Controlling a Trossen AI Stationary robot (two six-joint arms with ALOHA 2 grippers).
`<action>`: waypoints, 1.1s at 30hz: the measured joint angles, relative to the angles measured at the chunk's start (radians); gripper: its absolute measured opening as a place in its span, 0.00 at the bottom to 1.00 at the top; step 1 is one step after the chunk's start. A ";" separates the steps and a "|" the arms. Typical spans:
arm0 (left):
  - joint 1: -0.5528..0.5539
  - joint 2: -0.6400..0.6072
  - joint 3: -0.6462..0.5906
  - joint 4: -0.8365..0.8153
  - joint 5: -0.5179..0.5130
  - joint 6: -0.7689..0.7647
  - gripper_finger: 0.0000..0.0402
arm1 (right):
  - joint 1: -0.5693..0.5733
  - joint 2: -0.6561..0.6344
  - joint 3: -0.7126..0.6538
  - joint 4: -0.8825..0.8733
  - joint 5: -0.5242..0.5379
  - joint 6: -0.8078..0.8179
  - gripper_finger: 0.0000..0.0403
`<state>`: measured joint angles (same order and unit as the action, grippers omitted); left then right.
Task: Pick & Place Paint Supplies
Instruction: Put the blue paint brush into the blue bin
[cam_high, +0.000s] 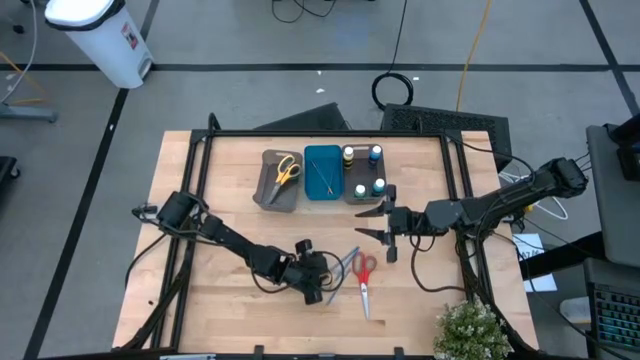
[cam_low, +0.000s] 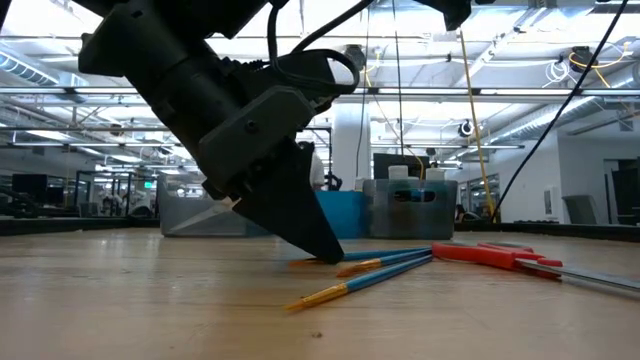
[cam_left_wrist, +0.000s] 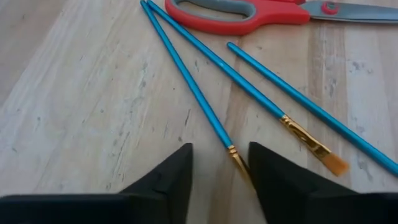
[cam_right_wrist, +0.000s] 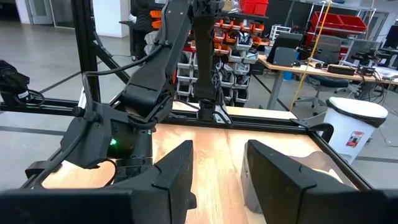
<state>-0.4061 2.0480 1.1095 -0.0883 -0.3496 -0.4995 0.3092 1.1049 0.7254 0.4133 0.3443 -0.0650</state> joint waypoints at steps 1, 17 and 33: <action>0.000 0.001 0.000 0.000 0.007 0.000 0.37 | 0.000 0.000 0.000 0.000 0.000 0.000 0.36; 0.034 -0.001 -0.002 -0.026 0.078 -0.089 0.02 | 0.000 0.000 0.000 -0.008 -0.001 0.000 0.35; 0.032 -0.092 -0.011 -0.070 -0.058 -0.046 0.00 | 0.000 0.000 0.000 -0.008 -0.003 0.000 0.34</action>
<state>-0.3744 1.9557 1.0990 -0.1581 -0.4080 -0.5457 0.3092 1.1053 0.7258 0.4053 0.3416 -0.0650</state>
